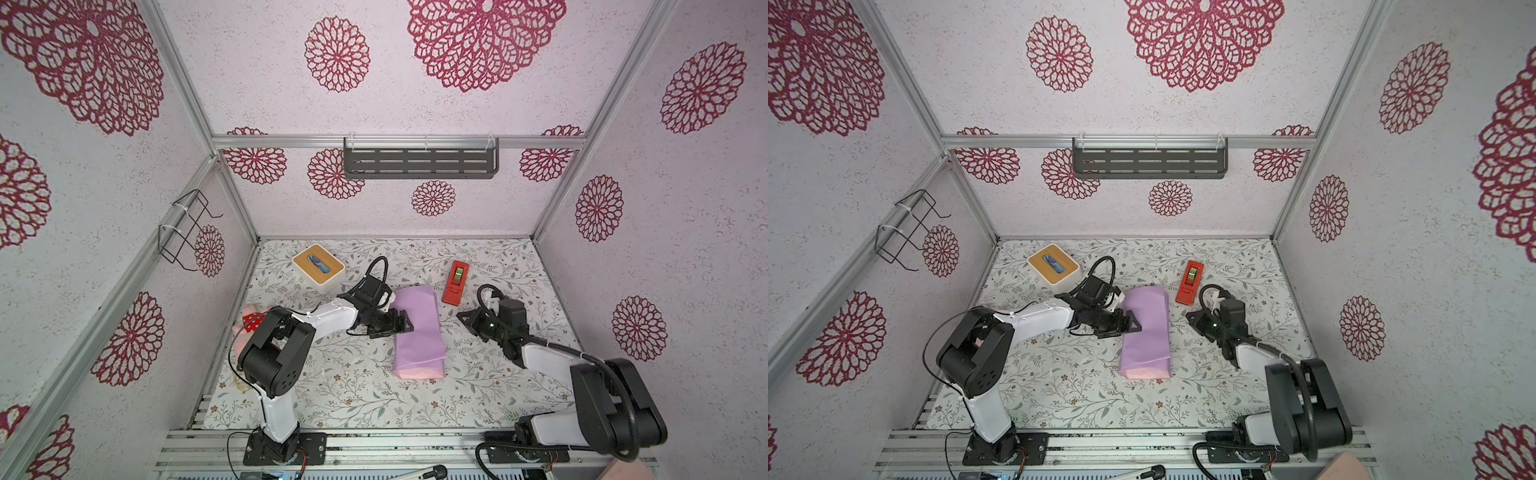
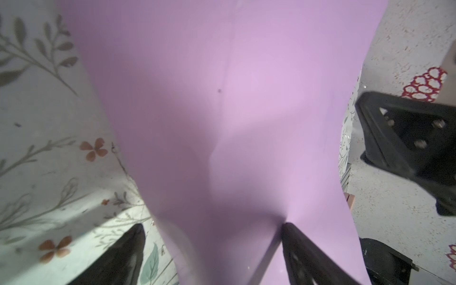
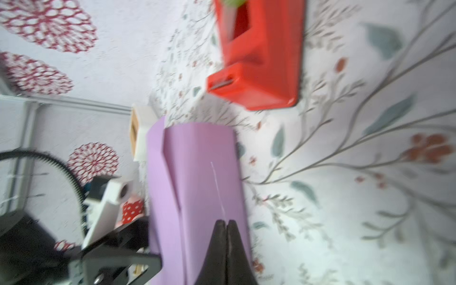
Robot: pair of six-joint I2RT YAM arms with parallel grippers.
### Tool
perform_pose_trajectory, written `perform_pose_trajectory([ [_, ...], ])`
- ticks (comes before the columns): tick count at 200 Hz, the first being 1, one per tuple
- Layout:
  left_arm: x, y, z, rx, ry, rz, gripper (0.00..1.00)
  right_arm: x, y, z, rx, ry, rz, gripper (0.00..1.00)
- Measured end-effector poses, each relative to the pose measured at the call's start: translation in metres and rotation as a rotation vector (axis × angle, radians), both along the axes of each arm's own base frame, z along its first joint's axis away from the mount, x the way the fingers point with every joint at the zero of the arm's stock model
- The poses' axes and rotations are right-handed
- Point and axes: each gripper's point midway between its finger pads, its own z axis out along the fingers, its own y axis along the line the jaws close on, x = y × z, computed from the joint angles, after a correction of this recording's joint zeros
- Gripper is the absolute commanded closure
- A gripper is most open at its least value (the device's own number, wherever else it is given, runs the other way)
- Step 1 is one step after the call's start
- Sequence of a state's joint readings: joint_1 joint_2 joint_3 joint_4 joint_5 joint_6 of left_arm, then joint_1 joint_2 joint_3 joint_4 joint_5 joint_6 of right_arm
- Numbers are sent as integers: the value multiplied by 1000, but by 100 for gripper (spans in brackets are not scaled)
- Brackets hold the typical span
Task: Wrap a gift box in wrapping paper
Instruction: Tear off the tape with the cutter, then wrap the gift box with the wrapping paper.
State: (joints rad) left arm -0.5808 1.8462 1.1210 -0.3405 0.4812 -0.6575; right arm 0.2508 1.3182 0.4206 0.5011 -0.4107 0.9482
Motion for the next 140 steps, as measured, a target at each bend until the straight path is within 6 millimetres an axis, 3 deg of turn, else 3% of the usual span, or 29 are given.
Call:
perform_pose_trajectory([
  [31,0,0,0,1,0,0,11,-24,34,25,59,-118,-15,100],
  [79,0,0,0,1,1,0,11,-29,58,54,66,-263,-108,100],
  [140,0,0,0,-1,3,-1,12,-11,54,28,6,-275,-227,100],
])
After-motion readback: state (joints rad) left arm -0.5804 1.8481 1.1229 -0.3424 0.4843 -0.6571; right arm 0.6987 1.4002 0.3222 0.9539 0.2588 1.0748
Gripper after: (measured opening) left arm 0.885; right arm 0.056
